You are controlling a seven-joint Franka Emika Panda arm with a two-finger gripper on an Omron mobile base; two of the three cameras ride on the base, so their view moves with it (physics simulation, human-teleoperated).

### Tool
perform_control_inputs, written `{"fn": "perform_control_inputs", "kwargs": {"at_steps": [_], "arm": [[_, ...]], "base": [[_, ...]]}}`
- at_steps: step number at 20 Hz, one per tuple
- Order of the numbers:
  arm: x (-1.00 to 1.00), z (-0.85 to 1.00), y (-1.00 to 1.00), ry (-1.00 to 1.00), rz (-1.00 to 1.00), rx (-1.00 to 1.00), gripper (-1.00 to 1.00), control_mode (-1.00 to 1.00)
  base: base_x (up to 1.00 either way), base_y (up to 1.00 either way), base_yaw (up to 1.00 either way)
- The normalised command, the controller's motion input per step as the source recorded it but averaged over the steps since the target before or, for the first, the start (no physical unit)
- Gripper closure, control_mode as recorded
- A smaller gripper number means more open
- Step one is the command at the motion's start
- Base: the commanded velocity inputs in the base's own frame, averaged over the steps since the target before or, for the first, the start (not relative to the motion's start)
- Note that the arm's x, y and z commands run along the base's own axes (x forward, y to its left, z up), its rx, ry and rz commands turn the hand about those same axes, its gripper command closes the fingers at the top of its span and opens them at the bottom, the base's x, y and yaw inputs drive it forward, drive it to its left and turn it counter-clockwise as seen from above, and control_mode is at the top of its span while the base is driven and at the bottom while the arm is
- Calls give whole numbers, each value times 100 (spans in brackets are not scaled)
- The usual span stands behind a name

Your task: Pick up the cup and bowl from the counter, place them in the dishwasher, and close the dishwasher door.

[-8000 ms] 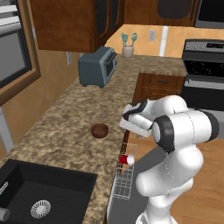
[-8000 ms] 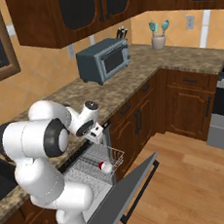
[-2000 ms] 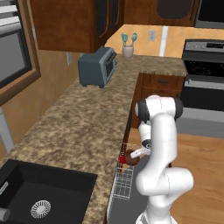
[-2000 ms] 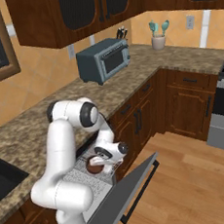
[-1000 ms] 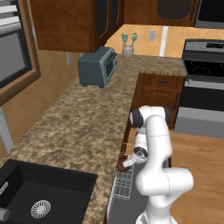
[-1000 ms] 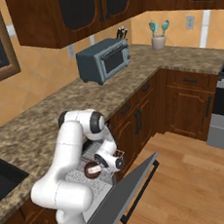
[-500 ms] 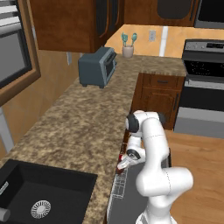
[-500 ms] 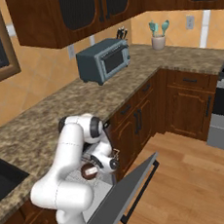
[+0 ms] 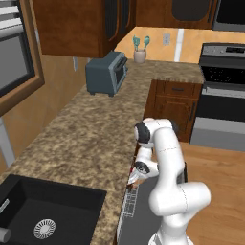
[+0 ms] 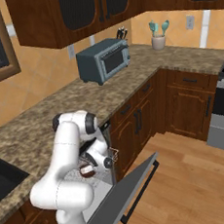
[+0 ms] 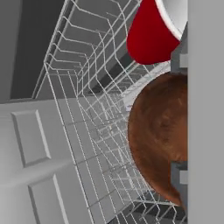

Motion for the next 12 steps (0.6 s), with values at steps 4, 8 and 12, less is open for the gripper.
{"fn": "perform_control_inputs", "kwargs": {"at_steps": [4, 8, 12], "arm": [[-62, 85, -10, -21, 0, 0, -100, -100], [-52, 100, -1, -13, 0, 0, -100, -100], [-61, 100, -26, -1, -1, 0, -100, -100]], "base": [[0, 0, 0], [0, 0, 0], [0, 0, 0]]}}
